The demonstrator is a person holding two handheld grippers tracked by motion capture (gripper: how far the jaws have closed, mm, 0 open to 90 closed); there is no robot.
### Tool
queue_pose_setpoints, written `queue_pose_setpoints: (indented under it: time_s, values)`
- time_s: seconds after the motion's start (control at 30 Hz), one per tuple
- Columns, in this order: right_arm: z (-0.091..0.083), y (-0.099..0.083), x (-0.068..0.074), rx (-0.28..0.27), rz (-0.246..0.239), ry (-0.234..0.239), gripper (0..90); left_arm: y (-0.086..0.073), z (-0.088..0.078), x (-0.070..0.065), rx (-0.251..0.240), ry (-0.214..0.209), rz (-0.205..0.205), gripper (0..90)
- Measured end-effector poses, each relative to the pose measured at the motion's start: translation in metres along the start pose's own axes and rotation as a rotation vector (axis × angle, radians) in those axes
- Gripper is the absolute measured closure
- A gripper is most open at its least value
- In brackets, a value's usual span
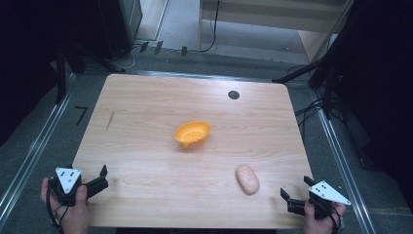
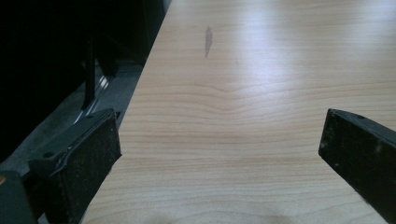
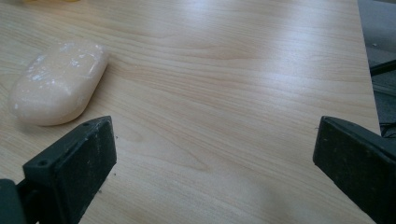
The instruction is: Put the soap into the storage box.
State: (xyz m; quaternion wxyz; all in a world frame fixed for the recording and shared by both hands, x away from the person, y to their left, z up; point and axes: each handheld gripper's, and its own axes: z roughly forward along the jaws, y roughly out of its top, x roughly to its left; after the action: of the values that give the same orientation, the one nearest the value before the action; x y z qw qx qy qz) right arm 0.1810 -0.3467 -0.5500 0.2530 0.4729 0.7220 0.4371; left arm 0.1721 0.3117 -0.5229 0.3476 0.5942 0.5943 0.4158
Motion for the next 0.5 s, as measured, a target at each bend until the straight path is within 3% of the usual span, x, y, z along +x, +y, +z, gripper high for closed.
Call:
queue_pose_setpoints:
  time_s: [0.07,0.2,0.27,0.5]
  values:
    - [0.001,0.0,0.001,0.018,-0.008,0.005,0.0,0.001,0.001,-0.002,0.012,0.026,0.01,0.0]
    - [0.004,0.001,0.005,0.054,-0.056,0.019,0.0,0.001,0.002,-0.004,0.017,0.026,0.023,0.0]
    - [0.008,0.002,0.009,0.105,-0.071,0.031,0.0,0.001,0.003,-0.003,0.027,0.032,0.021,0.0]
    - [0.013,0.01,0.012,0.178,-0.078,0.038,0.0,0.002,0.004,-0.004,0.041,0.033,0.03,0.0]
